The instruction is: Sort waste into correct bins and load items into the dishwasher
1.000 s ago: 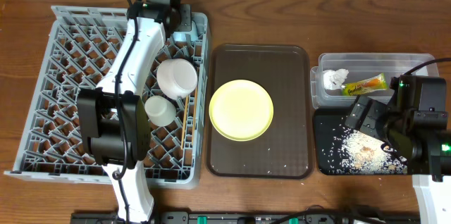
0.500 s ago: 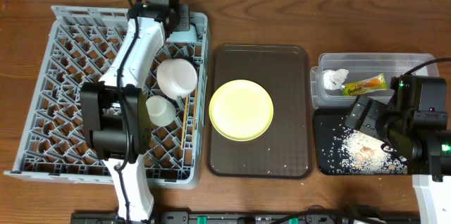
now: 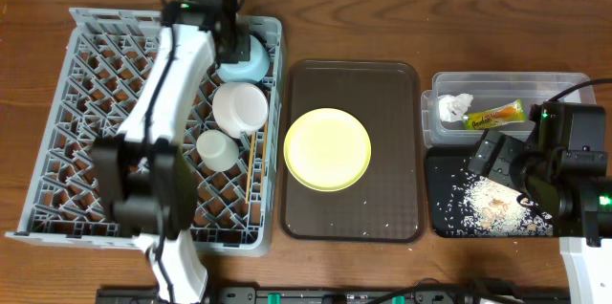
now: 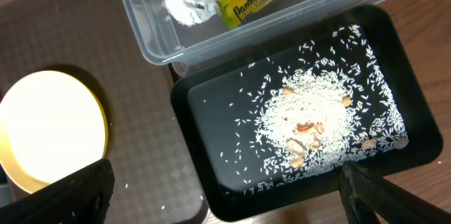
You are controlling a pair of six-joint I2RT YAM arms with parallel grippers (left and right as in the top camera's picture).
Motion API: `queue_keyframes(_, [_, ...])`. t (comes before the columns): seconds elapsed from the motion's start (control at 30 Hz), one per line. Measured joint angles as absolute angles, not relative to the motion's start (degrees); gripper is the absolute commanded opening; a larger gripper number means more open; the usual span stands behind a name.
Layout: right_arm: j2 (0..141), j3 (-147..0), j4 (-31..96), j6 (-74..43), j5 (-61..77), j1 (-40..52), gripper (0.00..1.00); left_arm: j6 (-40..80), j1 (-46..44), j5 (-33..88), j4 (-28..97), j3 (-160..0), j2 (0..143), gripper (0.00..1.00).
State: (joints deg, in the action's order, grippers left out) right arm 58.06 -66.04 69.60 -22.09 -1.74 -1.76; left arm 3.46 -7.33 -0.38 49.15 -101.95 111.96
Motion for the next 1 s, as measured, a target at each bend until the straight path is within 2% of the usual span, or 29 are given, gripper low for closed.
queue_keyframes(0.03, [58.06, -66.04, 69.6, -22.09, -1.74, -1.76, 0.99, 3.84, -7.49, 0.08, 49.71, -101.95, 109.27, 0.13])
queue_keyframes(0.07, [58.06, -66.04, 69.58, -22.06, -1.74, -1.76, 0.99, 4.05, -7.64, 0.51, 50.46, -101.95, 106.85, 0.36])
queue_keyframes(0.1, [58.06, -66.04, 69.6, -22.06, -1.74, -1.76, 0.99, 4.14, -7.81, 1.45, 51.51, -101.97, 104.4, 0.48])
queue_keyframes(0.23, [58.06, -66.04, 69.6, -22.09, -1.74, -1.76, 0.99, 4.8, -10.09, 6.26, 58.46, -102.37, 96.14, 0.71])
queue_keyframes(0.33, [58.06, -66.04, 69.6, -22.06, -1.74, -1.76, 0.99, 5.5, -12.99, 10.68, 65.56, -102.59, 94.06, 0.78])
queue_keyframes(0.43, [58.06, -66.04, 69.58, -22.06, -1.74, -1.76, 0.99, 5.78, -16.56, 14.94, 70.74, -102.19, 94.78, 0.79])
queue_keyframes(0.57, [58.06, -66.04, 69.58, -22.06, -1.74, -1.76, 0.99, 5.82, -22.11, 18.09, 71.7, -98.1, 95.22, 0.79])
queue_keyframes(0.67, [58.06, -66.04, 69.58, -22.06, -1.74, -1.76, 0.99, 7.03, -26.83, 19.35, 68.25, -92.79, 95.39, 0.8])
queue_keyframes(0.77, [58.06, -66.04, 69.6, -22.06, -1.74, -1.76, 0.99, 8.95, -30.83, 19.81, 61.45, -86.76, 95.53, 0.86])
queue_keyframes(0.8, [58.06, -66.04, 69.56, -22.06, -1.74, -1.76, 0.99, 9.56, -32.21, 19.81, 58.57, -84.33, 95.64, 0.92])
queue_keyframes(0.97, [58.06, -66.04, 69.58, -22.06, -1.74, -1.76, 0.99, 11.38, -37.8, 20.29, 44.36, -75.24, 96.16, 0.92])
queue_keyframes(1.0, [58.06, -66.04, 69.58, -22.06, -1.74, -1.76, 0.99, 11.68, -38.76, 20.32, 42.02, -73.95, 96.25, 0.89])
